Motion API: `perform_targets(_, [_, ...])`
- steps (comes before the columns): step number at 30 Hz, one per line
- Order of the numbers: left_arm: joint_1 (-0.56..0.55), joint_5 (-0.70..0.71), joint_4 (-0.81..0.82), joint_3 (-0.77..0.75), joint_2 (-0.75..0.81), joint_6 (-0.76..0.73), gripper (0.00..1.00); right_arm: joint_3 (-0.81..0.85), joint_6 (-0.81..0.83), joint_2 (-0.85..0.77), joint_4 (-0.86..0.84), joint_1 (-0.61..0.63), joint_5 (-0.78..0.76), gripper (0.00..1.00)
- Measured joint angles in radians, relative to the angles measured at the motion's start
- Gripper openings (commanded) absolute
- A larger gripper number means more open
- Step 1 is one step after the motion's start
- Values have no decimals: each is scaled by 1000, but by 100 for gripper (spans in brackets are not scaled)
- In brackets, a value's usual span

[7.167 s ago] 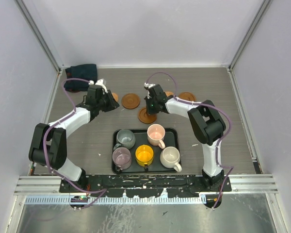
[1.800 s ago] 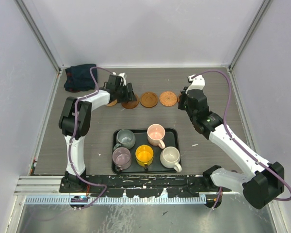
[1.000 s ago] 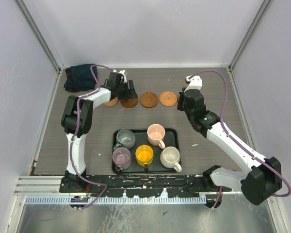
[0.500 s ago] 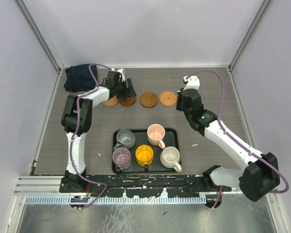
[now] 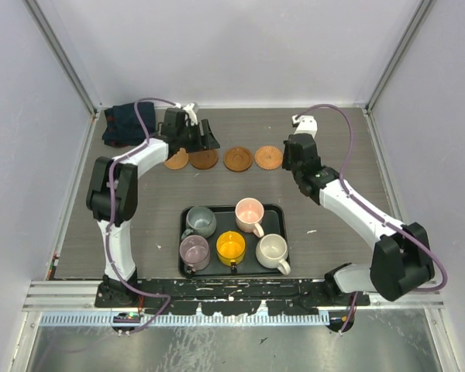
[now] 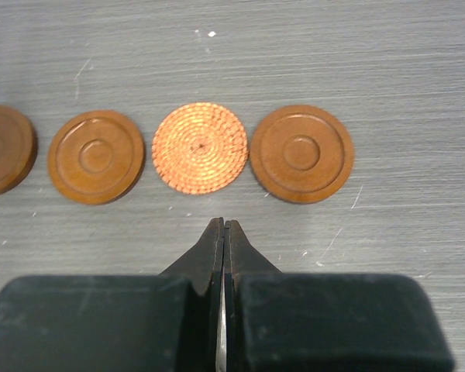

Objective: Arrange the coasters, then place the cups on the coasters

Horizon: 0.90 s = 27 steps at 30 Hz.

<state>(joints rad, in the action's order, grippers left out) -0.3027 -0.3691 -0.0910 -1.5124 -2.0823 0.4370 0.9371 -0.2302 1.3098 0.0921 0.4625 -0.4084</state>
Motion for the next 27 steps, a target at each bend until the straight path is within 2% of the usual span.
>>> perform_targets(5, [33, 10, 57, 98, 136, 24, 67, 59, -11, 80, -10, -117, 56, 1])
perform_targets(11, [142, 36, 100, 210, 164, 68, 66, 106, -31, 172, -25, -242, 132, 1])
perform_targets(15, [196, 86, 74, 267, 162, 69, 66, 122, -33, 238, -28, -276, 186, 1])
perform_targets(27, [206, 101, 71, 268, 112, 65, 66, 227, -35, 444, -37, -320, 292, 1])
